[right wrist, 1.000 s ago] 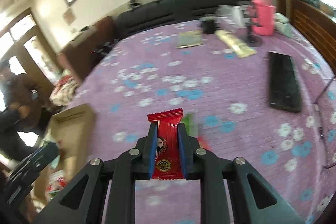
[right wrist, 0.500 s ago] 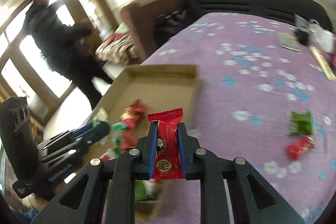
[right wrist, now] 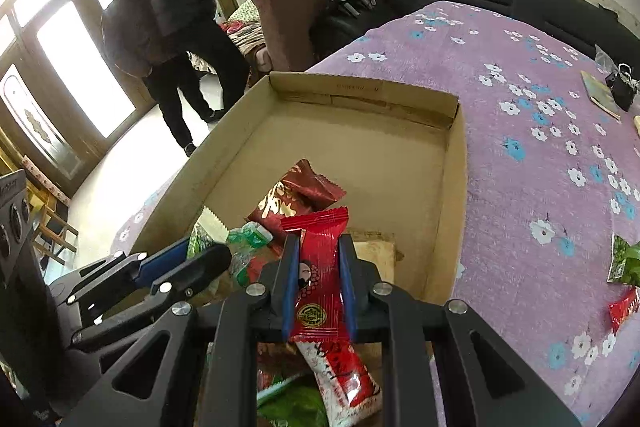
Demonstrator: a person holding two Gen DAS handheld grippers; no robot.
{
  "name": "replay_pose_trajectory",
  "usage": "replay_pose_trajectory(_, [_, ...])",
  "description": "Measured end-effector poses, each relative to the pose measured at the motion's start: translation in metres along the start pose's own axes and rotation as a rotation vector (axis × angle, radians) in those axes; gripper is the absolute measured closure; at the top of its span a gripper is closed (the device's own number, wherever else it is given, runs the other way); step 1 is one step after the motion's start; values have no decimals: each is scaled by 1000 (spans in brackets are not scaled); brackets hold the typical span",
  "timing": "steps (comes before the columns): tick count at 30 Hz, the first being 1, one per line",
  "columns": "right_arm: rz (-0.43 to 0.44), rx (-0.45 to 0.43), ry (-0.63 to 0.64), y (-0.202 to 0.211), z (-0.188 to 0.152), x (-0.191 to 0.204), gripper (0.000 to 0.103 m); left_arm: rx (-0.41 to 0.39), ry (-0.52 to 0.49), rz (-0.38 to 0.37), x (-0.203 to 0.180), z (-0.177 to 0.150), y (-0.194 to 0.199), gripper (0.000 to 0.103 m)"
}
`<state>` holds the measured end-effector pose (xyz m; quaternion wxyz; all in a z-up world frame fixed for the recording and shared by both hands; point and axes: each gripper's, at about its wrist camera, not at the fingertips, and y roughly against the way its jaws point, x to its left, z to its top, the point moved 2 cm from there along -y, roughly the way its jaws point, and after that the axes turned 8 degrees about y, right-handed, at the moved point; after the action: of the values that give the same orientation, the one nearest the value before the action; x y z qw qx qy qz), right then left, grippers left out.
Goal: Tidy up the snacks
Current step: 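Release the green-wrapped candy and red foil candy into the box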
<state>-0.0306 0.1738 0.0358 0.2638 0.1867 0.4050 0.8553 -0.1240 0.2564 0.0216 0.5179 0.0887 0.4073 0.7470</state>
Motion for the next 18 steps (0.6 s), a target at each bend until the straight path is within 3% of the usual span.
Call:
replay_pose_trajectory(8, [9, 3, -19, -2, -2, -2, 83, -15, -13, 25, -3, 1, -1, 85])
replay_pose_trajectory(18, [5, -89, -73, 41, 2, -26, 79, -49, -33, 8, -11, 9, 18, 64])
